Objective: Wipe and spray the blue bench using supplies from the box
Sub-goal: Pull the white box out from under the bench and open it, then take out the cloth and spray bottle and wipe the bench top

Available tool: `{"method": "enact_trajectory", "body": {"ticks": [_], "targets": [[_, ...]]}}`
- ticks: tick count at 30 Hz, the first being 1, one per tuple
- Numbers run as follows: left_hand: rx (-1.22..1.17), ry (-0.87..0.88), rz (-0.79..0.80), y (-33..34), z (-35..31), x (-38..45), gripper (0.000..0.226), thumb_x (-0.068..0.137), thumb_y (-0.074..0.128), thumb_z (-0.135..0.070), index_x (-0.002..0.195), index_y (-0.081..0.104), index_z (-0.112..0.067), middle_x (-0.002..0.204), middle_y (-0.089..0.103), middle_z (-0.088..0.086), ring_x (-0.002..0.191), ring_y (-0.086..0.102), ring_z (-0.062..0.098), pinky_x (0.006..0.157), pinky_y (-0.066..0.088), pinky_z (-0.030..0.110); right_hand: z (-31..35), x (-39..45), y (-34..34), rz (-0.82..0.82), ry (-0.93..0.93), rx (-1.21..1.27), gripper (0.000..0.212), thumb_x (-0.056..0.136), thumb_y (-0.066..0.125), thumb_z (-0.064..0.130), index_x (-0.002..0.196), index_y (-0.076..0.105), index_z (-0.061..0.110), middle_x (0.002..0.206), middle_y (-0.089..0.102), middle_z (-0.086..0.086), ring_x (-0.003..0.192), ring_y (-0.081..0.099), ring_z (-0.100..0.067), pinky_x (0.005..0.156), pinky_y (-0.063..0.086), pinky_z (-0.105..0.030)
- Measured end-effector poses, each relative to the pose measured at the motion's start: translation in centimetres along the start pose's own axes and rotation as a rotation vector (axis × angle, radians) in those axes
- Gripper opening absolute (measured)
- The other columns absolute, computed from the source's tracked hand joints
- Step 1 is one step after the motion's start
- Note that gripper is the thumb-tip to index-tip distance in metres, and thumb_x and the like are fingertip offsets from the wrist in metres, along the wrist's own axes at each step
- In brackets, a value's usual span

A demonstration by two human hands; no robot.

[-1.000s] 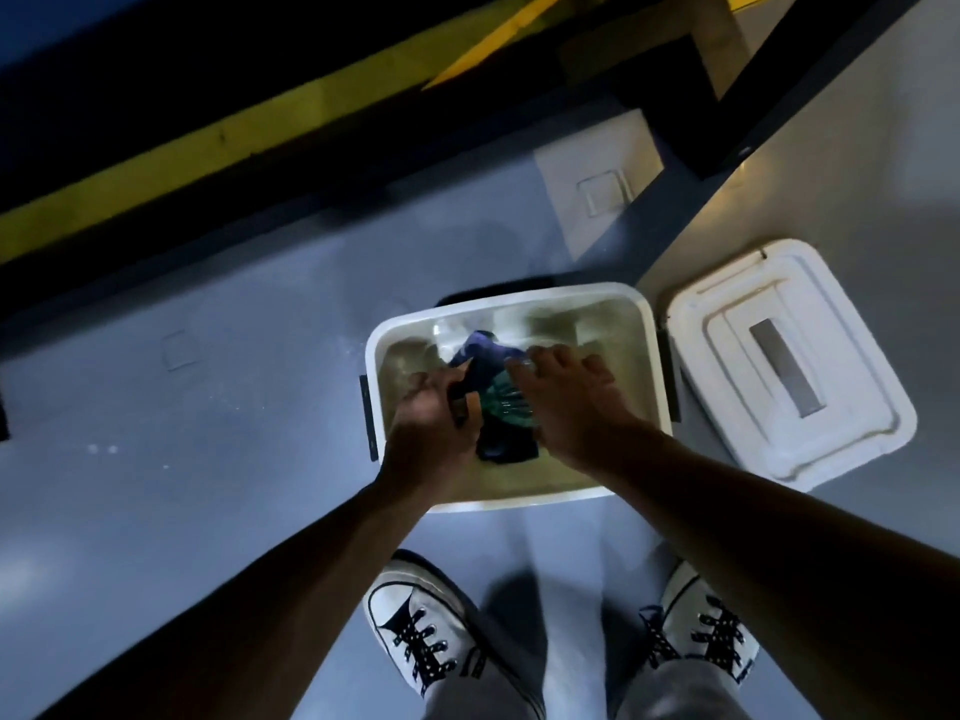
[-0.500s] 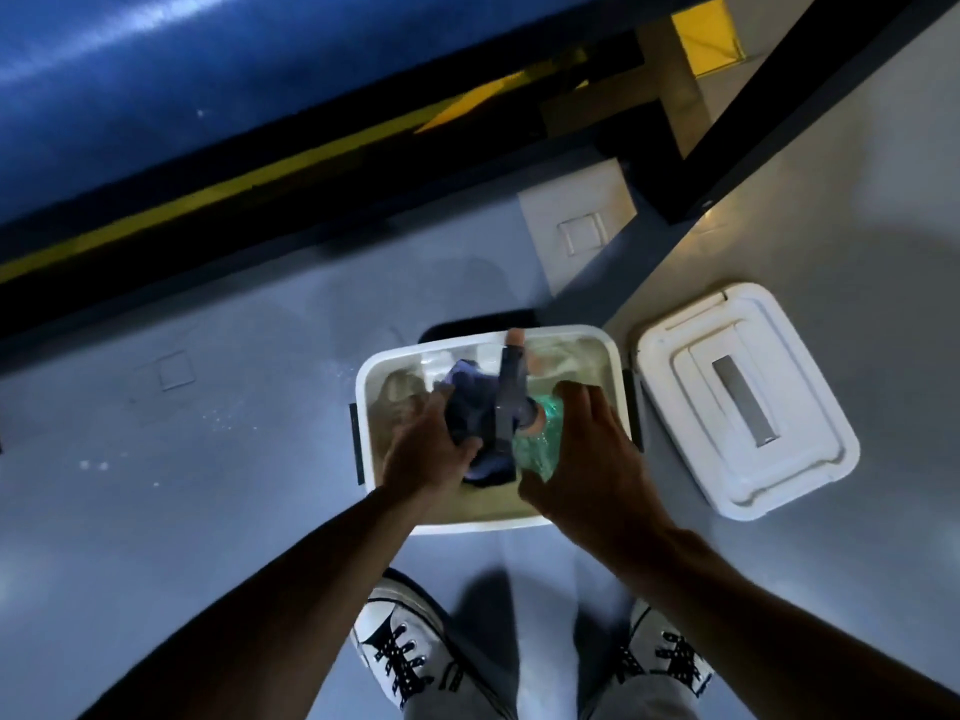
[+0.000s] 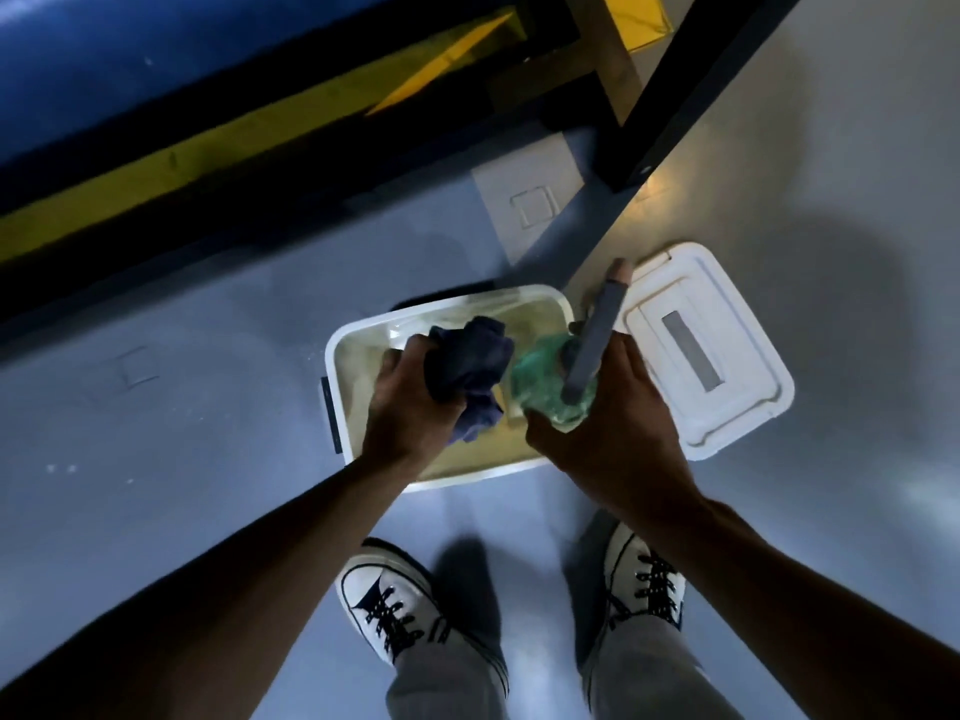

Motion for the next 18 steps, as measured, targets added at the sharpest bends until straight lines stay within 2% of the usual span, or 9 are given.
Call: {"method": "enact_trajectory", "body": {"ticks": [3, 6, 7, 9, 11, 13, 16, 18], "targets": [[-0.113, 0.051, 0.0, -2.8, -2.5, -4.0, 0.041, 0.072, 0.066, -0.025, 0.113, 0.058, -0.027, 0.104, 0.064, -0.001, 0.09, 0.064, 0.017, 0.072, 0.051, 0.031, 0.1, -2.2, -3.6, -0.08, 0.032, 0.001, 0.068, 0.069, 0.088, 0.032, 0.125, 0.05, 0.025, 0.113, 0.054, 0.013, 0.095, 0.051, -0.002, 0.073, 0.041, -0.013], [-0.222, 0.074, 0.052, -3.1, -3.8, -9.4, 0.039, 0.076, 0.073, -0.015, 0.112, 0.059, -0.023, 0.097, 0.063, -0.01, 0.085, 0.065, 0.004, 0.061, 0.049, 0.014, -1.1, -4.7, -5.7, -0.093, 0.065, -0.011, 0.064, 0.069, 0.085, 0.033, 0.123, 0.052, 0.027, 0.112, 0.056, 0.013, 0.093, 0.054, -0.003, 0.072, 0.041, -0.013], [-0.243, 0.077, 0.073, -2.5, -3.8, -11.1, 0.039, 0.077, 0.075, -0.012, 0.111, 0.06, -0.023, 0.095, 0.064, -0.011, 0.085, 0.065, 0.002, 0.06, 0.049, 0.014, -1.8, -5.5, -5.9, -0.091, 0.07, -0.025, 0.063, 0.069, 0.085, 0.034, 0.123, 0.052, 0.027, 0.112, 0.056, 0.013, 0.093, 0.054, -0.003, 0.072, 0.041, -0.011], [-0.235, 0.08, 0.097, -0.5, -3.1, -14.0, 0.039, 0.075, 0.075, -0.019, 0.111, 0.059, -0.026, 0.096, 0.064, -0.007, 0.085, 0.065, 0.007, 0.068, 0.054, 0.024, -3.9, -6.8, -5.5, -0.075, 0.087, -0.051, 0.064, 0.068, 0.085, 0.033, 0.123, 0.051, 0.026, 0.113, 0.055, 0.012, 0.093, 0.054, -0.004, 0.071, 0.039, -0.009], [-0.182, 0.073, 0.116, 2.5, -1.8, -15.6, 0.043, 0.075, 0.073, -0.029, 0.115, 0.06, -0.027, 0.104, 0.065, -0.001, 0.094, 0.065, 0.017, 0.077, 0.054, 0.034, -6.7, -8.0, -4.2, -0.048, 0.119, -0.053, 0.064, 0.068, 0.084, 0.034, 0.123, 0.052, 0.025, 0.114, 0.057, 0.009, 0.095, 0.058, -0.008, 0.075, 0.046, -0.018], [-0.116, 0.054, 0.132, 6.0, 0.0, -16.3, 0.044, 0.077, 0.076, -0.029, 0.118, 0.061, -0.024, 0.106, 0.066, 0.002, 0.097, 0.064, 0.021, 0.078, 0.05, 0.031, -9.9, -9.0, -2.3, -0.035, 0.126, -0.065, 0.066, 0.069, 0.083, 0.034, 0.126, 0.051, 0.022, 0.117, 0.057, 0.005, 0.099, 0.06, -0.014, 0.08, 0.052, -0.029], [-0.016, 0.019, 0.133, 10.9, 2.9, -16.1, 0.046, 0.079, 0.077, -0.031, 0.12, 0.059, -0.021, 0.106, 0.064, 0.009, 0.099, 0.063, 0.025, 0.076, 0.04, 0.023, -14.6, -10.0, 1.1, -0.014, 0.122, -0.114, 0.074, 0.069, 0.083, 0.03, 0.134, 0.049, 0.015, 0.124, 0.055, 0.0, 0.103, 0.06, -0.022, 0.079, 0.054, -0.034], [0.006, -0.031, 0.145, 13.8, 5.1, -15.5, 0.049, 0.081, 0.077, -0.029, 0.125, 0.057, -0.02, 0.11, 0.059, 0.012, 0.102, 0.062, 0.028, 0.078, 0.04, 0.025, -17.3, -10.2, 3.4, 0.008, 0.099, -0.127, 0.079, 0.068, 0.084, 0.025, 0.136, 0.046, 0.012, 0.127, 0.054, -0.006, 0.102, 0.061, -0.029, 0.076, 0.055, -0.038]]}}
Point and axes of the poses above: each hand's wrist, its own x-axis towards the middle knuckle, its own y-axis out of the palm, z = x × y, the point moved 7 cm from there along x, towards the middle knuckle
